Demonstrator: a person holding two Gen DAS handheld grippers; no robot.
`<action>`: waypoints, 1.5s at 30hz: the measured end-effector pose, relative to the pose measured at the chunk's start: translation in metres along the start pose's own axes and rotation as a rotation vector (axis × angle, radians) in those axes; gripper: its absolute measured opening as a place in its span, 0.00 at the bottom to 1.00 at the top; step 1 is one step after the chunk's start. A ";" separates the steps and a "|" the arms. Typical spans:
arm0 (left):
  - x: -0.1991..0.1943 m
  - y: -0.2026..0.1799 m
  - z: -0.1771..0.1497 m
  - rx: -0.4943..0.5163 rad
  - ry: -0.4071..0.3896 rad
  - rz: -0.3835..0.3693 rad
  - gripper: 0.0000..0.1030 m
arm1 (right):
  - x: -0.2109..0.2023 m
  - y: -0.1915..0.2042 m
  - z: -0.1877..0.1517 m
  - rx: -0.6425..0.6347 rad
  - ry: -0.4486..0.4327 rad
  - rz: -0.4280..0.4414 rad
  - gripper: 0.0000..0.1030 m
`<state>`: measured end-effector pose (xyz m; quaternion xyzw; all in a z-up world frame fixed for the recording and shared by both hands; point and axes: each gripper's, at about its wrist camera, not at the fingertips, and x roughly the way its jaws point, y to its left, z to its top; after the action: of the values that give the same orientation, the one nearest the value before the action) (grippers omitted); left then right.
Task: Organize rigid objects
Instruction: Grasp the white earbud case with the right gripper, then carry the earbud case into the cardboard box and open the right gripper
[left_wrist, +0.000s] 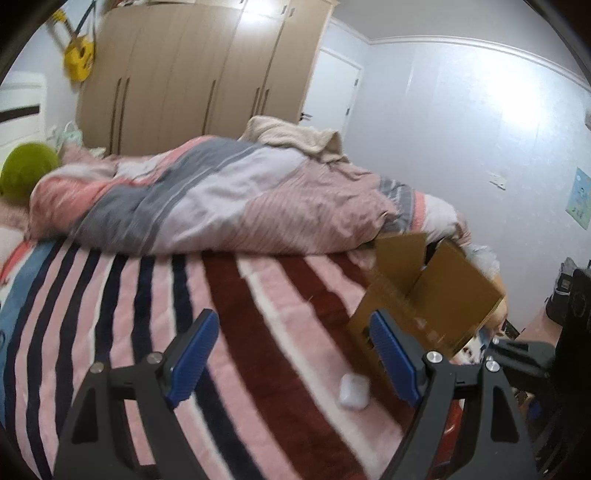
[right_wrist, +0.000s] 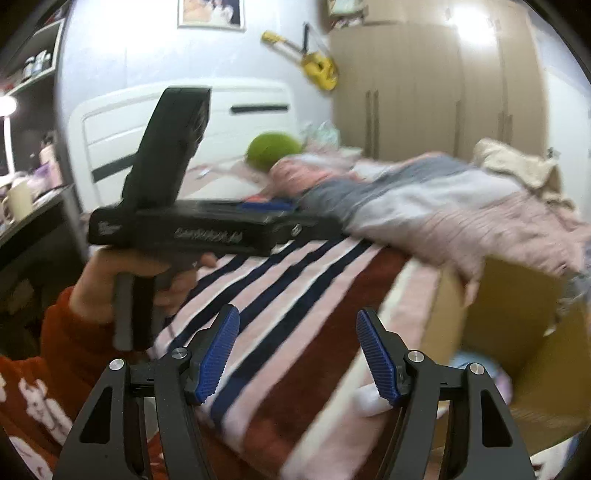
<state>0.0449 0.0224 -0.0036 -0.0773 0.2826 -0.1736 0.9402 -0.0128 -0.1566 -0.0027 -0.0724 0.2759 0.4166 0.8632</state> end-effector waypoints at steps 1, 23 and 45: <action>0.003 0.007 -0.010 -0.009 0.012 0.008 0.79 | 0.012 0.003 -0.008 0.018 0.028 0.004 0.61; 0.020 0.036 -0.071 -0.108 0.122 -0.037 0.79 | 0.121 -0.072 -0.100 0.360 0.143 -0.517 0.44; 0.022 0.024 -0.065 -0.076 0.149 -0.028 0.79 | 0.142 -0.045 -0.093 0.236 0.144 -0.438 0.43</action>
<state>0.0319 0.0334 -0.0745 -0.1037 0.3570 -0.1809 0.9105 0.0538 -0.1225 -0.1614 -0.0587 0.3611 0.1783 0.9135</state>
